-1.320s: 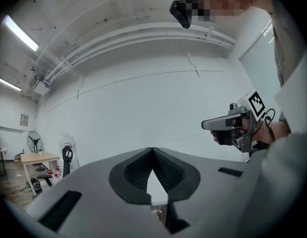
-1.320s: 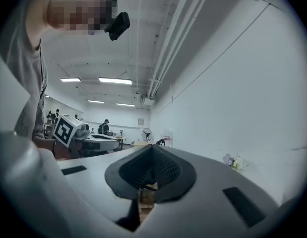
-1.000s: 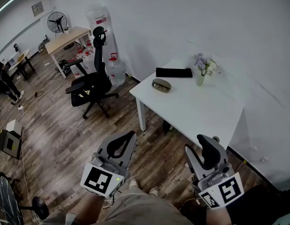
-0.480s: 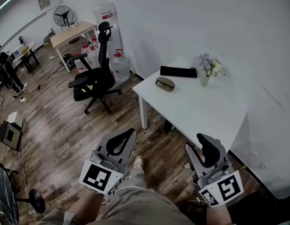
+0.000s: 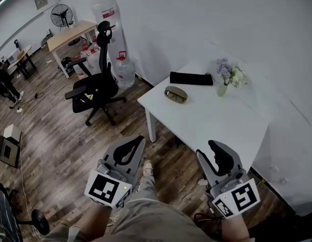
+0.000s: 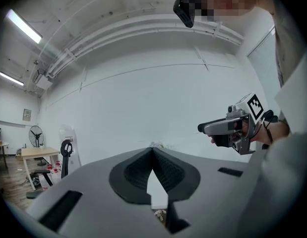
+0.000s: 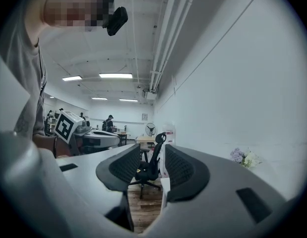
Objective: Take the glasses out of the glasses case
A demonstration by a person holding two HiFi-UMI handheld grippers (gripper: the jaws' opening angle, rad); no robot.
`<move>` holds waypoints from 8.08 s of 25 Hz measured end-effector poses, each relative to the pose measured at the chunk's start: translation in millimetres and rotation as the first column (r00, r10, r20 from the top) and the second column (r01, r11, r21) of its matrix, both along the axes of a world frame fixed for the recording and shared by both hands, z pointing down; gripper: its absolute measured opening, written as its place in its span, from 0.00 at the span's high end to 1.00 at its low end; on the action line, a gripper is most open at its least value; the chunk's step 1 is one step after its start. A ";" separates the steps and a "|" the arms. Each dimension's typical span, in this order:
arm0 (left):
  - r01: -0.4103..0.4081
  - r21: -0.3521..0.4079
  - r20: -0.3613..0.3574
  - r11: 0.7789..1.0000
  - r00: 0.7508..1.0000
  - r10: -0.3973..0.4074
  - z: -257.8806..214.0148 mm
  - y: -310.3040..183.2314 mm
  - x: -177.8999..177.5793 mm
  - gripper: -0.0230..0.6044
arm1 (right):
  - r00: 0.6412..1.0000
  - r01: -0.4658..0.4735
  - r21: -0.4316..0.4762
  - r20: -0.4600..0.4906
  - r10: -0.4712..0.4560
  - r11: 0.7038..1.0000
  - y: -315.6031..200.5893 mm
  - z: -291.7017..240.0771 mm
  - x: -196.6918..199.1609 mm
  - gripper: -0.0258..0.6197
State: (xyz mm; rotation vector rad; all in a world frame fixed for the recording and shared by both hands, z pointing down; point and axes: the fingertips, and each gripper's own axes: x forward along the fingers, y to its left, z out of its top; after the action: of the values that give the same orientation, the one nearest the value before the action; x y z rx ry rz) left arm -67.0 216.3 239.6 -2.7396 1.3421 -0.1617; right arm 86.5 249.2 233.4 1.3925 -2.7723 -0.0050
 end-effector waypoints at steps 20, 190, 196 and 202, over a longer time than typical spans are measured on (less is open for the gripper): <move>-0.073 -0.126 0.010 0.989 0.997 0.074 32.6 -308.3 -30.5 0.94 | 0.994 -0.104 -0.156 -0.054 0.097 0.982 -304.2 39.5 -37.0 0.71; -0.137 -0.018 0.002 0.990 0.991 0.137 -9.5 -364.5 34.9 0.94 | 0.988 -0.150 0.003 -0.019 0.150 0.989 -345.4 -38.1 27.4 0.89; -0.132 -0.045 0.027 0.990 0.991 0.133 6.0 -353.3 37.6 0.94 | 0.988 -0.151 -0.028 0.033 0.152 0.988 -327.1 -23.7 30.7 0.89; -0.132 -0.074 0.017 0.988 0.991 0.134 12.7 -343.8 39.0 0.94 | 0.987 -0.135 -0.086 0.071 0.142 0.987 -319.7 -3.9 31.2 0.89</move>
State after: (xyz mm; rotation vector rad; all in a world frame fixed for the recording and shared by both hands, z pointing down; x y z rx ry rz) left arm -28.0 -127.5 252.3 -2.8670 1.1659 -0.2343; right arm 117.7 -70.5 229.4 1.5937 -2.6945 0.1674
